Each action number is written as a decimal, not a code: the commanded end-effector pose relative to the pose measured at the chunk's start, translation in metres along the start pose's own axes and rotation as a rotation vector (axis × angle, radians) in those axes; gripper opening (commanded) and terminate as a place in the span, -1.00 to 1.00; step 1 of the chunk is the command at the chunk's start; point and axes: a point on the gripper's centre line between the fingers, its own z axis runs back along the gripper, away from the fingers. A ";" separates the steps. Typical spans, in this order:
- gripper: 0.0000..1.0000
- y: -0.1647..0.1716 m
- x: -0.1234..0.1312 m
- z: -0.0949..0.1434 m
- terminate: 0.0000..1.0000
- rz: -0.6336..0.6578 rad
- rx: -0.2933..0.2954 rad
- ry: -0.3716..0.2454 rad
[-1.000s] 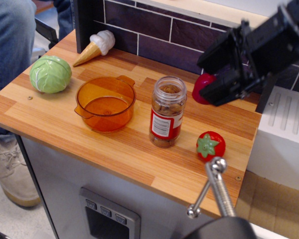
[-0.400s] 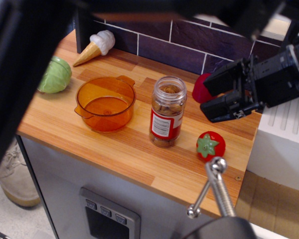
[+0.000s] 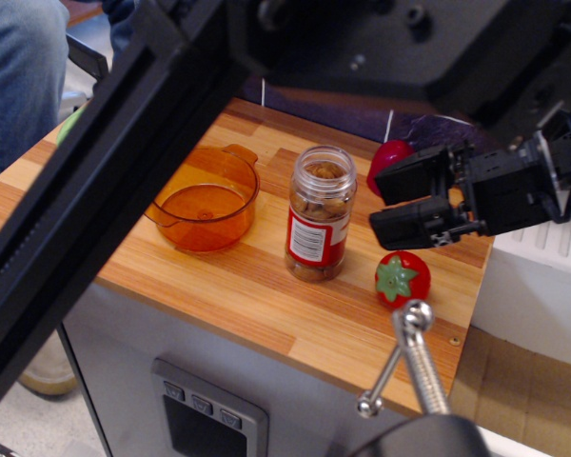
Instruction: Pour almonds in pot
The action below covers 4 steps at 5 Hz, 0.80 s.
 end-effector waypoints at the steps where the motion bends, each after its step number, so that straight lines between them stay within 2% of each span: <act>1: 1.00 -0.003 -0.015 -0.020 -1.00 0.116 0.038 0.037; 4: 1.00 0.001 -0.017 -0.051 -1.00 0.157 0.039 0.162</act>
